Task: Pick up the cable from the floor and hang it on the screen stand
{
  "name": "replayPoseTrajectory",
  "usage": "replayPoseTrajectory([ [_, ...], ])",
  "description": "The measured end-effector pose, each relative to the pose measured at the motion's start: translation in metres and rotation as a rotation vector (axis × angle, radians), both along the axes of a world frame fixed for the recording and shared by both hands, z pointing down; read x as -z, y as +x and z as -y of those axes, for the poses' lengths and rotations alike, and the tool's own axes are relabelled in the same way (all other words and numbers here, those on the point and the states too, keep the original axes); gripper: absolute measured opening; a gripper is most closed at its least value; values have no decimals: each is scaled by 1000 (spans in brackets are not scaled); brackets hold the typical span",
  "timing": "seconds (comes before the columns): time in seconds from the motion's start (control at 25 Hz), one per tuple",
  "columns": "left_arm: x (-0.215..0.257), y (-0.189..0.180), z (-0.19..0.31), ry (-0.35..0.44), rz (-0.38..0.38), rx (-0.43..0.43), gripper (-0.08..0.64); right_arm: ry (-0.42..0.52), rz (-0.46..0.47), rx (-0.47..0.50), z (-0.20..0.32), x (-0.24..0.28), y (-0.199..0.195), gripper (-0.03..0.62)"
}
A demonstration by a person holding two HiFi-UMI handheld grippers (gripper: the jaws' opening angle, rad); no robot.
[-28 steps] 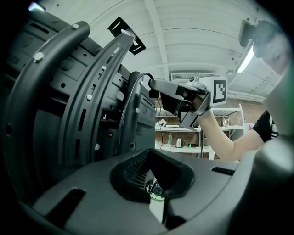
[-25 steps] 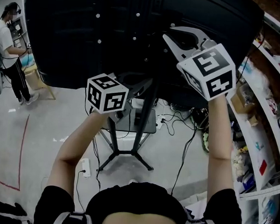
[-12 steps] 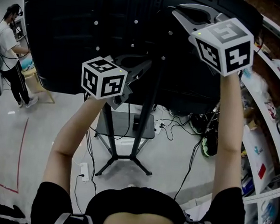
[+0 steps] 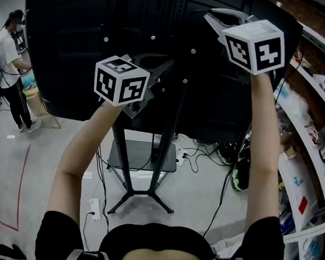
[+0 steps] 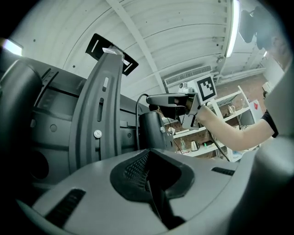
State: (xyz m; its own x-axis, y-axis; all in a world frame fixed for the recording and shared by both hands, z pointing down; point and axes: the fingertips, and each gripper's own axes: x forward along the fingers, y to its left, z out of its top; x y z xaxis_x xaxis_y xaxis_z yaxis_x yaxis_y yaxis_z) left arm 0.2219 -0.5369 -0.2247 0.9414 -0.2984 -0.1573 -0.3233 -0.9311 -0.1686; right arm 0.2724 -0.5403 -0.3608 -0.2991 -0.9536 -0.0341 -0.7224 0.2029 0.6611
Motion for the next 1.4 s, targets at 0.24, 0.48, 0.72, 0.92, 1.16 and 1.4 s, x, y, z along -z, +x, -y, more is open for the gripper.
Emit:
replayPoseTrajectory([
  [0.24,-6,12,7,24,29,-2,8,-14,22,-53,21,-5,26,61],
  [0.48,-4,14,7,32,34,2,8,-32,55,-87,20,-3,60,61],
  [0.72,-9,14,7,23,29,0,8,-29,84,-110,2,-23,80,61],
  [0.92,-22,12,-1,1,28,-4,8,-41,118,-128,-11,-47,90,61],
  [1.16,-37,3,-9,-39,-2,-15,8,-61,150,-149,-19,-81,93,61],
  [1.4,-60,-8,-24,-77,-3,-20,8,-89,195,-165,-23,-124,89,61],
])
